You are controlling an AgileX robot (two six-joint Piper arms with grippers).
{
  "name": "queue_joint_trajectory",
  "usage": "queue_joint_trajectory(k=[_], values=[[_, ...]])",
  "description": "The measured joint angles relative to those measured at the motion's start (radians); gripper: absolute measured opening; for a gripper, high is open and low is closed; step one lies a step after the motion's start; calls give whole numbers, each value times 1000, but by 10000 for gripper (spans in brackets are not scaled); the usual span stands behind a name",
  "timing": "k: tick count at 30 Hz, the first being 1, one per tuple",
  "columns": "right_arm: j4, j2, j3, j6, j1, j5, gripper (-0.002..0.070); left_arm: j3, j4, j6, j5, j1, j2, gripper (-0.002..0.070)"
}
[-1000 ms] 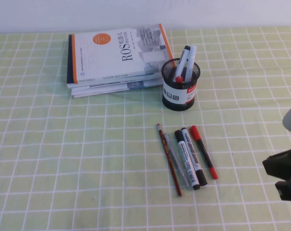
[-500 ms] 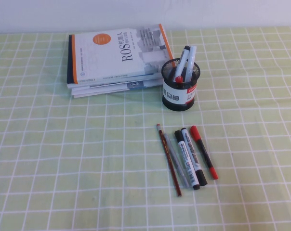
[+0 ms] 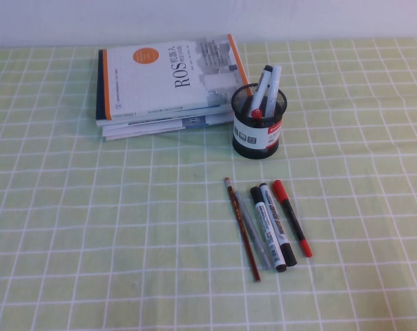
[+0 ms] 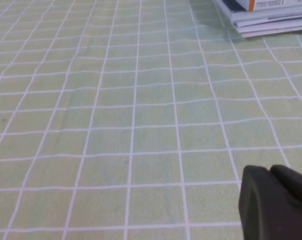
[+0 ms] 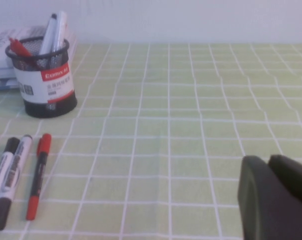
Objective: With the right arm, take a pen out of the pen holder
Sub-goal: 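Take a marker out of the pen holder and lay it on the table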
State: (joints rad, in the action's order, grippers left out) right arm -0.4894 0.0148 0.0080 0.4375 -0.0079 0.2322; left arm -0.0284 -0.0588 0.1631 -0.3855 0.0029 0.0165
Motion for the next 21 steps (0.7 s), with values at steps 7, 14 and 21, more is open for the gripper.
queue_joint_trajectory(k=[7,14,21], values=[[-2,-22,20,0,0,-17,-13,0,0,0,0,0,0,-6],[-24,-22,20,0,0,-17,-12,0,0,0,0,0,0,-6],[-27,-22,20,0,0,-6,-13,0,0,0,0,0,0,-6]])
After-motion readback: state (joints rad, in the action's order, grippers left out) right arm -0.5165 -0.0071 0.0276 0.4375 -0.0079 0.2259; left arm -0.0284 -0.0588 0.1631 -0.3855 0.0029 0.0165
